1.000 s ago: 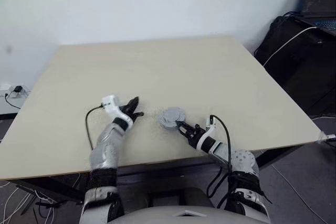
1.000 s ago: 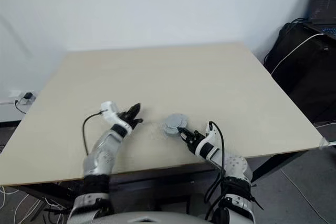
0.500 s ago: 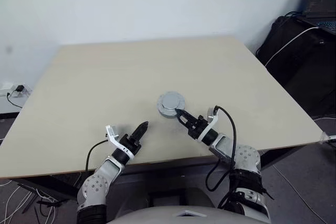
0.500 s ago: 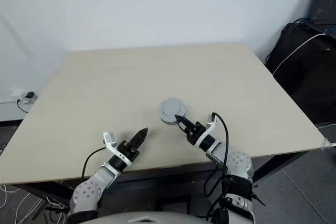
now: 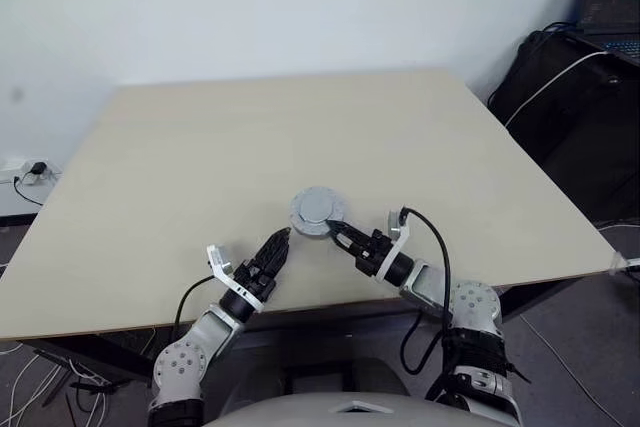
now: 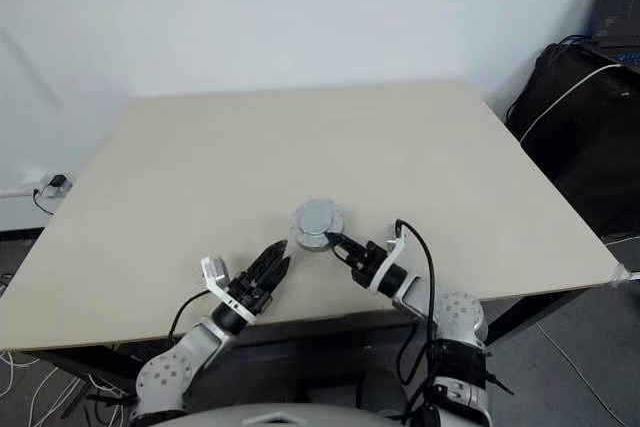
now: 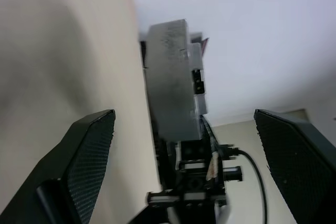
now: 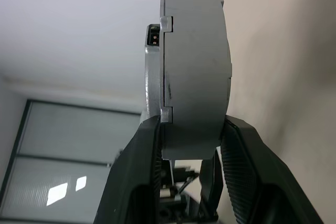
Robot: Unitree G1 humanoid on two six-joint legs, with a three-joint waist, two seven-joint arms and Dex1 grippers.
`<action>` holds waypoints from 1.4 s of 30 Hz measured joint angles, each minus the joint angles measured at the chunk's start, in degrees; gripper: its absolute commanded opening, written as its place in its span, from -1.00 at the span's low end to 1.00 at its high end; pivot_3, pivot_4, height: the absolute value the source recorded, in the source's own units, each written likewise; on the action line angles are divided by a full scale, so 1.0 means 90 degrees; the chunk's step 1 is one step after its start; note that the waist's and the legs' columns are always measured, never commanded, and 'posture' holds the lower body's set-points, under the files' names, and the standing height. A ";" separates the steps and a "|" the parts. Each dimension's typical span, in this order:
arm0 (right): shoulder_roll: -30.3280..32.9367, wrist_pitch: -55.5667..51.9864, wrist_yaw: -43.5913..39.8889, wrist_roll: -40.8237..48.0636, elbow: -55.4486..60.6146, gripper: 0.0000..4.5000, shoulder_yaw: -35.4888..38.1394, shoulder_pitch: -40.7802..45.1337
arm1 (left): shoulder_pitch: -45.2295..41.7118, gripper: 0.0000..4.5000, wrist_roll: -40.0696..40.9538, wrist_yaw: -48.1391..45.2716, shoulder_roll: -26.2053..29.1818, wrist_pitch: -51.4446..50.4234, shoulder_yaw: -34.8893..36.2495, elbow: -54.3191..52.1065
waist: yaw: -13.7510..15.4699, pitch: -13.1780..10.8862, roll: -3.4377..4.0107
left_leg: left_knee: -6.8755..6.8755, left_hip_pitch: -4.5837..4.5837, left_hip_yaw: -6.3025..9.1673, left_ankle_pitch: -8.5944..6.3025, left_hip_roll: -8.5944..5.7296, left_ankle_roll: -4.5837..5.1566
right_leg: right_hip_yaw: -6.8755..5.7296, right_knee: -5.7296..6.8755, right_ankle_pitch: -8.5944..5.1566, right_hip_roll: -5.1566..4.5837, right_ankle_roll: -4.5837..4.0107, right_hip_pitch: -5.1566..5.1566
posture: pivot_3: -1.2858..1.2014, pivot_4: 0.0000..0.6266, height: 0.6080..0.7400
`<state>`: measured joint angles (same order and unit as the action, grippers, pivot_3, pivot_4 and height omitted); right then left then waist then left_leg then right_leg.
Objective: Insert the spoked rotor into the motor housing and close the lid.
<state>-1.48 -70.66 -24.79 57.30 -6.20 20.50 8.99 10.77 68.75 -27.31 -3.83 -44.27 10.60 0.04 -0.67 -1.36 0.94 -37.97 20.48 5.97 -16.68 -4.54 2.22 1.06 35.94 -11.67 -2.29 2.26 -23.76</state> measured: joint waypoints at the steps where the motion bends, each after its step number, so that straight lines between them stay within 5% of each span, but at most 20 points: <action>1: 0.0033 -0.0112 0.0000 0.0026 0.0056 -0.43 -0.0078 -0.0045 | -0.0001 0.99 0.0035 0.0019 0.0000 -0.0007 -0.0003 0.0026 | 0.0000 0.0000 0.0000 | 0.0000 0.0000 0.0000 0.0000 0.0000 0.0000 | 0.0000 0.0000 0.0000 0.0000 -0.0001 0.0001 | 0.03 -1.00 1.00; 15: 0.0227 -0.0933 0.0069 0.0230 0.0462 -0.43 -0.0543 -0.0344 | -0.0019 0.99 0.0296 0.0101 0.0005 -0.0013 -0.0183 0.0126 | 0.0005 0.0000 -0.0001 | -0.0007 0.0000 -0.0001 0.0000 0.0000 0.0000 | -0.0003 -0.0001 -0.0004 0.0001 -0.0004 0.0004 | 0.03 -1.00 1.00; 24: 0.0259 -0.0924 0.0098 0.0305 0.0474 -0.43 -0.0541 -0.0334 | 0.0042 -0.06 0.0502 0.0143 0.0012 -0.0020 -0.0224 0.0189 | 0.0004 -0.0001 -0.0003 | -0.0007 0.0000 -0.0001 0.0000 0.0000 0.0000 | -0.0002 -0.0001 -0.0005 0.0000 -0.0003 0.0003 | 0.03 -1.00 1.00; 31: 0.0460 -0.0407 -0.0153 0.0035 0.0620 -0.43 -0.1033 -0.0377 | 0.0072 -0.06 0.0550 0.0201 0.0016 0.0070 -0.0240 0.0189 | 0.0003 -0.0001 -0.0003 | -0.0008 -0.0001 -0.0002 0.0000 0.0000 0.0000 | -0.0005 -0.0001 -0.0005 0.0001 -0.0002 0.0004 | 0.03 -1.00 1.00; 41: 0.0819 0.0053 -0.0181 -0.0198 0.0970 0.99 -0.1241 -0.0469 | 0.0149 -0.06 0.0414 0.0291 0.0024 0.0186 -0.0313 0.0205 | 0.0010 -0.0003 -0.0006 | -0.0008 0.0000 -0.0002 -0.0001 0.0000 0.0001 | -0.0003 -0.0002 -0.0006 0.0000 -0.0003 0.0004 | 0.03 -1.00 1.00; 42: 0.0875 0.0081 -0.0180 -0.0211 0.1059 1.00 -0.1248 -0.0524 | 0.0146 -0.06 0.0393 0.0308 0.0024 0.0243 -0.0315 0.0205 | 0.0014 -0.0003 -0.0007 | -0.0008 0.0000 -0.0002 -0.0001 0.0000 0.0001 | -0.0003 -0.0002 -0.0006 -0.0001 -0.0003 0.0005 | 0.03 -1.00 1.00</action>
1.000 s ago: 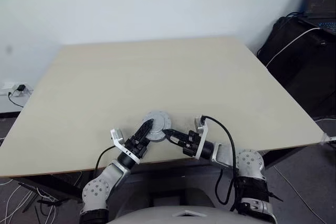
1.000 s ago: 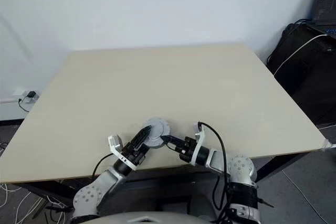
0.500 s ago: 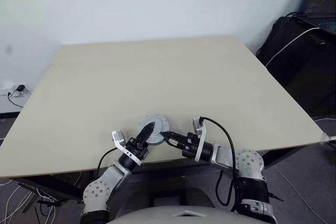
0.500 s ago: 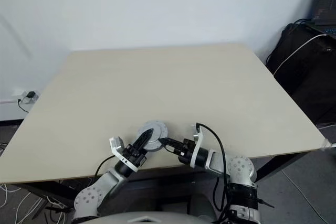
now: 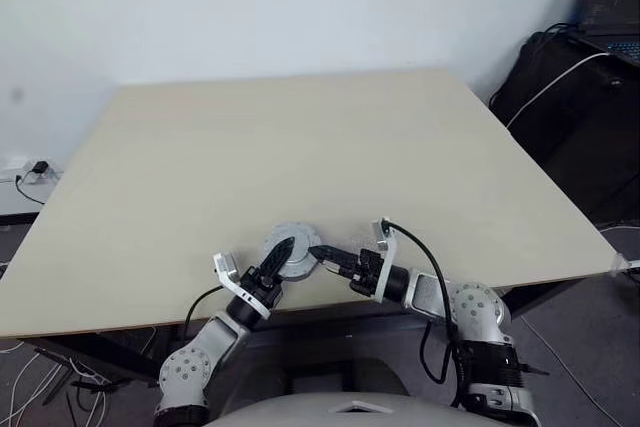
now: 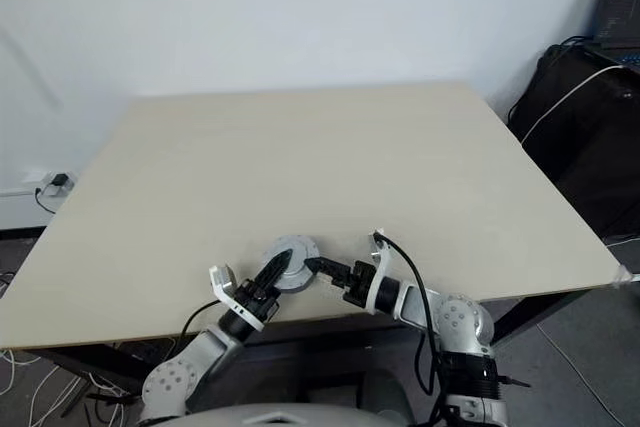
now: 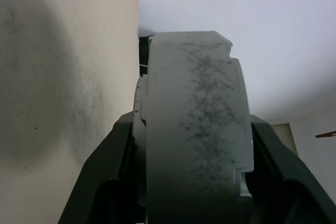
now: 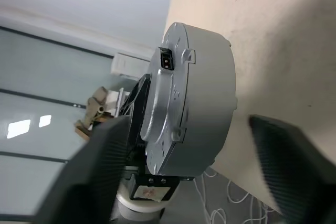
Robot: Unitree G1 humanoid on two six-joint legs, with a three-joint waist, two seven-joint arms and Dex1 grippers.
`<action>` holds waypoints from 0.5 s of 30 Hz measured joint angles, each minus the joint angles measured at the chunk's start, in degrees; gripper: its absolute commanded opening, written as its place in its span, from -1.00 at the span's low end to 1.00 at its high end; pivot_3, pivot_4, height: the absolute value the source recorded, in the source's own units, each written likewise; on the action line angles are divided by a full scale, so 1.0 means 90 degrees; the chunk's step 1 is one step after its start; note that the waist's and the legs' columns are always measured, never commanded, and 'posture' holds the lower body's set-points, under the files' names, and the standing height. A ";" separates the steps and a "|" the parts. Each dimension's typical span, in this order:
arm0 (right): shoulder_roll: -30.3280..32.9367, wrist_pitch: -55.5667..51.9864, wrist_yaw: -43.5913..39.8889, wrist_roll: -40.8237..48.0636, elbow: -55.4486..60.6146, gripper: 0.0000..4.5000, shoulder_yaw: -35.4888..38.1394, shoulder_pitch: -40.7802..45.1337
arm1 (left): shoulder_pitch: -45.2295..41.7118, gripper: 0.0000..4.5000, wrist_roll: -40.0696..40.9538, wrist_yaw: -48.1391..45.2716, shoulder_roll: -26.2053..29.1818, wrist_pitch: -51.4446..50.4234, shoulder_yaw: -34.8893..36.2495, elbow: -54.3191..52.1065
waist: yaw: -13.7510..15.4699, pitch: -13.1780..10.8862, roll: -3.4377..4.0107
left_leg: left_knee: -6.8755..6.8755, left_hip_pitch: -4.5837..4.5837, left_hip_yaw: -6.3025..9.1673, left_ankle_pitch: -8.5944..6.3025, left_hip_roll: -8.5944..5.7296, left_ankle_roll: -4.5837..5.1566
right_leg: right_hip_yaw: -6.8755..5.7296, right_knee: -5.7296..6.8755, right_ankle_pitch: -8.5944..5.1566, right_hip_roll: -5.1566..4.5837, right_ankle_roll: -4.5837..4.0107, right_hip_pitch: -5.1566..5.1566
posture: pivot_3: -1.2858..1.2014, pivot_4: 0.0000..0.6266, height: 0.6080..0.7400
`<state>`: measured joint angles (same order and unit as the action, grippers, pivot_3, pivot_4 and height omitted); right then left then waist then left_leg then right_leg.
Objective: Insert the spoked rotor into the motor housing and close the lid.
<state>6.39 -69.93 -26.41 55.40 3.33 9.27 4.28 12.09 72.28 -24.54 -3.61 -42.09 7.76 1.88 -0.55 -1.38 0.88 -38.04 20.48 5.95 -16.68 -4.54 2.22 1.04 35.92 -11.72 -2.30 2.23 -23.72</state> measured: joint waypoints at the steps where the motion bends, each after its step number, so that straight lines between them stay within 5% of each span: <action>1: 0.0067 0.0071 0.0008 -0.0042 0.0099 1.00 -0.0017 -0.0069 | 0.0000 -0.06 -0.0032 0.0033 0.0000 0.0067 0.0012 0.0000 | 0.0002 0.0000 0.0000 | 0.0000 0.0000 0.0000 0.0000 0.0000 0.0000 | 0.0000 0.0000 0.0000 0.0000 0.0000 0.0001 | 0.03 -1.00 1.00; 6: 0.0500 0.1255 0.0006 -0.1120 0.0950 1.00 -0.0788 -0.0465 | -0.0255 -0.06 -0.0132 0.0254 -0.0013 0.0433 0.0148 0.0055 | 0.0010 -0.0003 -0.0005 | -0.0002 0.0000 0.0000 0.0000 0.0000 -0.0003 | -0.0001 0.0000 0.0000 -0.0003 0.0004 0.0002 | 0.03 -1.00 1.00; 15: 0.0946 0.6322 0.0550 -0.5155 0.0825 1.00 -0.2542 -0.1112 | -0.1564 -0.06 -0.0518 0.0678 -0.0075 0.1213 0.0675 0.0984 | 0.0034 -0.0014 -0.0054 | -0.0007 -0.0002 -0.0005 0.0027 -0.0002 -0.0053 | 0.0001 0.0001 0.0017 0.0008 0.0027 0.0002 | 0.03 -1.00 1.00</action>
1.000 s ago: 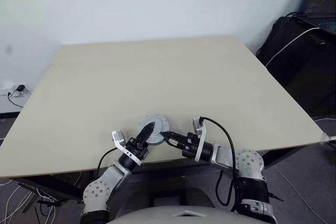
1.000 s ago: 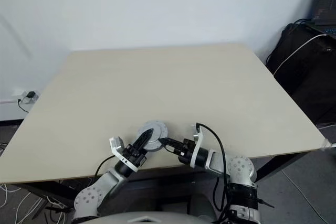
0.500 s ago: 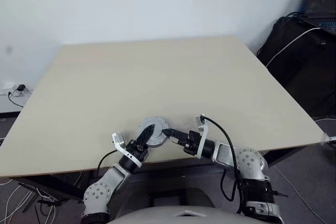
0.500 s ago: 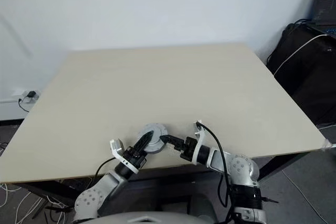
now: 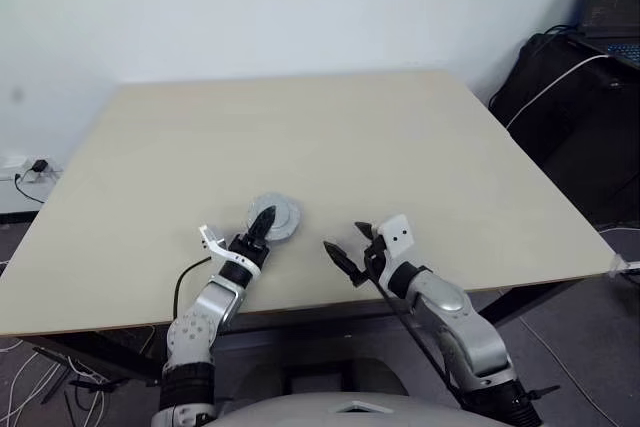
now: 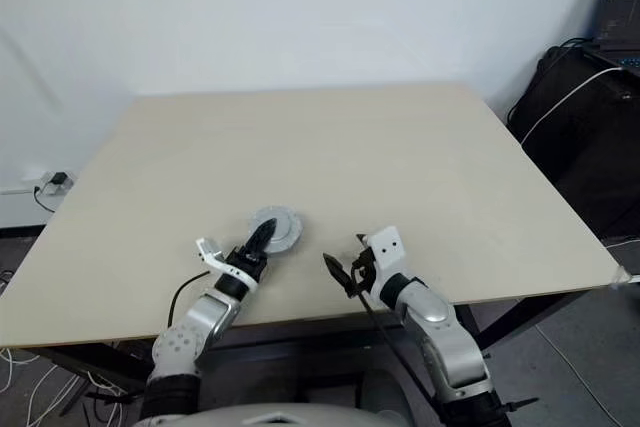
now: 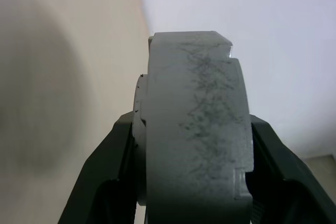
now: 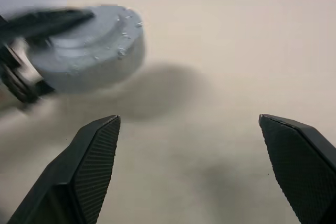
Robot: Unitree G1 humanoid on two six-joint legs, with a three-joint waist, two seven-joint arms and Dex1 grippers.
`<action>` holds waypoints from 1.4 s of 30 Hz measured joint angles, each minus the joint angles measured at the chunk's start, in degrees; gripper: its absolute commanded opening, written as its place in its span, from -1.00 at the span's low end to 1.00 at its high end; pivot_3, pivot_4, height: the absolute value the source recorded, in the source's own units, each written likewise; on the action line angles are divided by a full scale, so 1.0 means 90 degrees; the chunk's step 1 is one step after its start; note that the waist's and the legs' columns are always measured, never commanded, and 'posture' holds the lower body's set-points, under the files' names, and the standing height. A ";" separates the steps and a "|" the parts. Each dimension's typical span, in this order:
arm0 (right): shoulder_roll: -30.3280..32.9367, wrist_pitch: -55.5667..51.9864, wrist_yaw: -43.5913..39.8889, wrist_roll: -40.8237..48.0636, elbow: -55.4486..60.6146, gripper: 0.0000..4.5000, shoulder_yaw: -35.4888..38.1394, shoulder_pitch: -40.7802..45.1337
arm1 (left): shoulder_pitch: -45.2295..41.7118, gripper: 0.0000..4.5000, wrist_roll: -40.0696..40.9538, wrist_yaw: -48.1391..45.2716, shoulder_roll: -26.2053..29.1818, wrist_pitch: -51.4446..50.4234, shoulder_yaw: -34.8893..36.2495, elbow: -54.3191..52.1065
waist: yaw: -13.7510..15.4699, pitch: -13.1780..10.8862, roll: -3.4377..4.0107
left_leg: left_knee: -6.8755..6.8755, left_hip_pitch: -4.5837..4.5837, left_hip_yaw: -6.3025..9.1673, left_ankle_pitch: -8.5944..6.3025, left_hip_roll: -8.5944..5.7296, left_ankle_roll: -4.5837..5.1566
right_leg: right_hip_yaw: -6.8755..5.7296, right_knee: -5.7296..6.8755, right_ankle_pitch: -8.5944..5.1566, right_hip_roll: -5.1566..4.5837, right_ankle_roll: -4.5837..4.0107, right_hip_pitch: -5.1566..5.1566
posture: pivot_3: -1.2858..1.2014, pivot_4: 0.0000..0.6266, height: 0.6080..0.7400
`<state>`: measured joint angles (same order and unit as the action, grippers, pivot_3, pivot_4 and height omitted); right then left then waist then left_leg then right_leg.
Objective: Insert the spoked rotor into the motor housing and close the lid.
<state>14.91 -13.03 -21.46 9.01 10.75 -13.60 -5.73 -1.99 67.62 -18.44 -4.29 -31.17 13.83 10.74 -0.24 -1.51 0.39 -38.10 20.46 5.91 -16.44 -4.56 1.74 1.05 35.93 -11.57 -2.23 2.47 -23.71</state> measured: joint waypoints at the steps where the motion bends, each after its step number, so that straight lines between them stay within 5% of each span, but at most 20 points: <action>1: 0.0000 0.0310 0.0095 -0.0245 -0.0144 1.00 -0.0054 -0.0015 | -0.0119 -0.06 -0.0029 0.0026 0.0008 0.0079 0.0066 0.0110 | 0.0002 -0.0003 -0.0006 | 0.0001 0.0000 0.0000 0.0001 0.0001 -0.0002 | 0.0003 0.0000 0.0001 0.0003 -0.0002 -0.0001 | 0.03 -1.00 1.00; 8: -0.0176 0.1426 0.0774 -0.1307 -0.0886 1.00 -0.0152 -0.0088 | -0.1696 -0.06 -0.0667 0.0503 -0.0242 0.0979 0.0665 0.1579 | 0.0194 -0.0023 -0.0042 | -0.0001 0.0000 0.0005 0.0013 0.0002 -0.0008 | 0.0010 -0.0001 0.0011 0.0022 -0.0014 0.0003 | 0.03 -1.00 1.00; 20: -0.0398 0.1543 0.0900 -0.1580 -0.1108 1.00 -0.0167 -0.0144 | -0.4059 -0.06 -0.1585 0.1011 -0.0139 0.2159 0.1667 0.4742 | 0.0200 -0.0035 -0.0062 | -0.0001 0.0000 0.0004 0.0016 0.0006 -0.0007 | 0.0025 0.0000 0.0023 0.0060 -0.0024 -0.0001 | 0.03 -1.00 1.00; 30: -0.0464 0.1506 0.0901 -0.1605 -0.1107 1.00 -0.0114 -0.0176 | -0.4623 -0.06 -0.2208 0.1224 0.0050 0.2552 0.2036 0.6046 | 0.0183 -0.0033 -0.0062 | -0.0002 -0.0001 0.0006 0.0017 0.0005 -0.0007 | 0.0027 0.0002 0.0037 0.0061 -0.0036 0.0001 | 0.03 -1.00 1.00; 31: -0.0466 0.1495 0.0901 -0.1606 -0.1107 1.00 -0.0112 -0.0182 | -0.4628 0.27 -0.2251 0.1240 0.0050 0.2551 0.2055 0.6052 | 0.0181 -0.0033 -0.0062 | -0.0003 -0.0002 0.0005 0.0017 0.0005 -0.0008 | 0.0027 0.0002 0.0038 0.0061 -0.0035 0.0001 | 0.03 -1.00 1.00; 36: -0.0474 0.1377 0.0900 -0.1608 -0.1102 1.00 -0.0087 -0.0215 | -0.4635 0.97 -0.2392 0.1303 0.0040 0.2450 0.2152 0.5989 | 0.0172 -0.0015 -0.0061 | -0.0004 -0.0025 0.0004 0.0016 0.0005 -0.0007 | 0.0029 0.0004 0.0037 0.0061 -0.0031 0.0026 | 0.03 -1.00 1.00; 42: -0.0512 0.1202 0.0867 -0.1595 -0.1079 1.00 -0.0064 -0.0227 | -0.4077 0.99 -0.2635 0.1460 0.0066 0.1812 0.2004 0.5099 | 0.0059 0.0007 -0.0056 | 0.0016 -0.0111 -0.0001 -0.0004 0.0014 0.0023 | 0.0033 0.0005 0.0013 0.0068 -0.0009 0.0104 | 0.03 -1.00 1.00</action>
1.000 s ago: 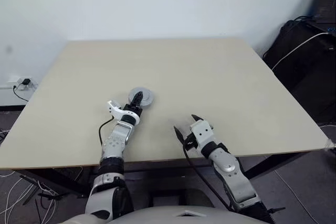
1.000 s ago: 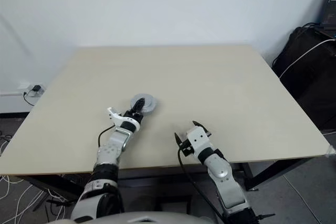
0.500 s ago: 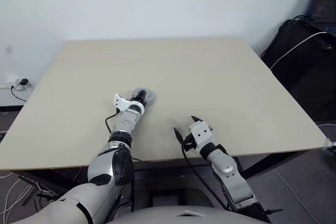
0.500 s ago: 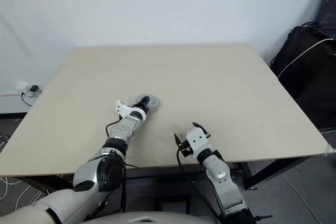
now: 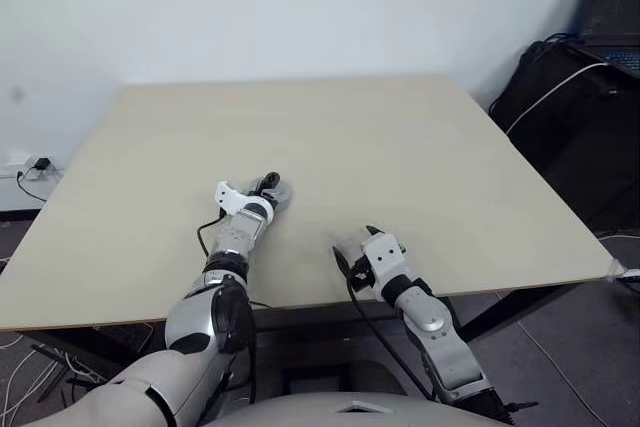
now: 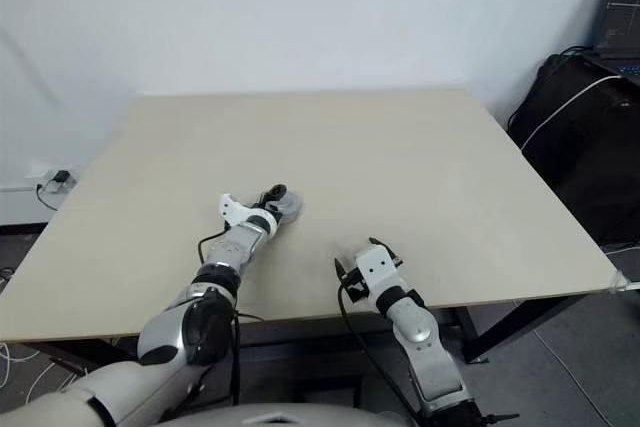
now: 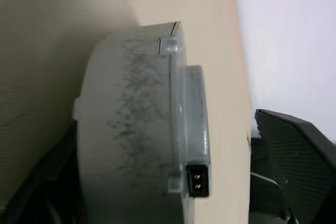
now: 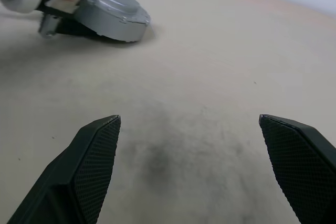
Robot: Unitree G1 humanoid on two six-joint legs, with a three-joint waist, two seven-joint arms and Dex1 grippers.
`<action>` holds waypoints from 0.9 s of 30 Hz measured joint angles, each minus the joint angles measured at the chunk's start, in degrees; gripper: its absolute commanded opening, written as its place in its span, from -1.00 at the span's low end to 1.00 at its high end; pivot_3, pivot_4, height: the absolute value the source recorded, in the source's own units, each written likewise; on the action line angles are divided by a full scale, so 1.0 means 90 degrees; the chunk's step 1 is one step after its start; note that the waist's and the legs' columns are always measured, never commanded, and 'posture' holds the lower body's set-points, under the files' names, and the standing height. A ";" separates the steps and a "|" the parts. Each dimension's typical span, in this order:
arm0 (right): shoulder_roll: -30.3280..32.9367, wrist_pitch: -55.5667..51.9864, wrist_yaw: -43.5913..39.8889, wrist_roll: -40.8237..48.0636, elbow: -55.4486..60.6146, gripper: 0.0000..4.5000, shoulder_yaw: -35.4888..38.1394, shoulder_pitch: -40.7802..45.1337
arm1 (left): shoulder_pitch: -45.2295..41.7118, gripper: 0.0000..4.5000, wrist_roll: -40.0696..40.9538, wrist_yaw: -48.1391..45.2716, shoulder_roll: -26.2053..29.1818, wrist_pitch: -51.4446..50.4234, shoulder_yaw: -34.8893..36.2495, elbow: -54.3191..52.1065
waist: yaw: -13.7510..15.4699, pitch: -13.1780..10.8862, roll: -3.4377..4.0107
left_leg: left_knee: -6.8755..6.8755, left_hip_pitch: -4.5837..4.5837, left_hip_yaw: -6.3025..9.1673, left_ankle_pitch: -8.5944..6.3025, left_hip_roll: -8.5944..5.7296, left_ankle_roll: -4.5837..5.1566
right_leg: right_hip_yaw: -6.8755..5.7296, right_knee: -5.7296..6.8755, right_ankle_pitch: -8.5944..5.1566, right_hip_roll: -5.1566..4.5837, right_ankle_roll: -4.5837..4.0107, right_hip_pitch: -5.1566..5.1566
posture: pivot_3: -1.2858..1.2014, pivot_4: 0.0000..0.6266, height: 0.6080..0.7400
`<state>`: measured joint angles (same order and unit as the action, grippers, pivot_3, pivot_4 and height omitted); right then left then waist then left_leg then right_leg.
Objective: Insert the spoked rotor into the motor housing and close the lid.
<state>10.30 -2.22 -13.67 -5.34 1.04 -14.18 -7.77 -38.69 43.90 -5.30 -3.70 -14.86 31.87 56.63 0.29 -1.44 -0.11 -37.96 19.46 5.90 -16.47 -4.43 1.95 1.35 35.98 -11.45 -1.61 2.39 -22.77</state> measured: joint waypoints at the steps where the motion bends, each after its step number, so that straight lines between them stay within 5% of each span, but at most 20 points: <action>1: -0.0005 -0.0045 -0.0014 0.0003 0.0013 1.00 0.0002 0.0001 | 0.0118 0.99 -0.0014 0.0021 0.0012 -0.0146 -0.0060 -0.0191 | -0.0026 0.0012 0.0003 | 0.0001 -0.0005 0.0000 0.0000 0.0001 -0.0001 | 0.0001 0.0001 -0.0001 0.0000 -0.0001 0.0004 | 0.03 -1.00 1.00; 8: -0.0162 -0.0454 -0.0168 0.0206 0.0061 1.00 0.0071 0.0001 | 0.1884 0.99 -0.0387 -0.0007 0.0303 -0.1700 -0.1129 -0.2810 | -0.0200 0.0068 0.0028 | 0.0014 -0.0063 -0.0008 -0.0021 0.0018 -0.0011 | 0.0016 0.0003 -0.0016 -0.0005 -0.0022 0.0042 | 0.03 -1.00 1.00; 13: -0.0475 -0.0911 -0.0069 0.0583 0.0154 1.00 0.0416 0.0010 | 0.3295 0.99 -0.1296 -0.0548 0.0861 -0.1708 -0.2445 -0.4499 | -0.0226 0.0077 0.0043 | 0.0020 -0.0101 -0.0013 -0.0059 0.0060 -0.0068 | 0.0021 0.0009 -0.0038 0.0013 -0.0055 0.0060 | 0.03 -1.00 1.00; 20: -0.0726 -0.0203 0.0658 0.0561 0.0213 1.00 0.0946 -0.0238 | 0.4931 0.99 -0.3309 -0.0109 0.0768 0.0941 -0.3233 -0.5344 | -0.0078 0.0062 0.0051 | 0.0032 -0.0078 -0.0015 -0.0063 0.0081 -0.0078 | 0.0014 0.0012 -0.0054 0.0020 -0.0082 0.0021 | 0.03 -1.00 1.00; 27: -0.0824 0.0853 0.1268 0.0104 0.0107 1.00 0.0935 -0.0681 | 0.5285 0.99 -0.5094 0.1152 0.0398 0.3439 -0.3511 -0.5236 | 0.0086 0.0040 0.0053 | 0.0027 -0.0073 -0.0019 -0.0069 0.0078 -0.0070 | 0.0008 0.0000 -0.0067 0.0014 -0.0096 0.0027 | 0.03 -1.00 1.00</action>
<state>2.88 5.46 -2.25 -4.41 2.00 -5.76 -13.90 8.88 -1.94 5.07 -0.11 16.09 0.28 9.50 1.06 -1.08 0.37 -37.71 18.80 5.72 -17.10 -3.73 1.32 1.42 35.97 -12.06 -1.49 1.52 -22.53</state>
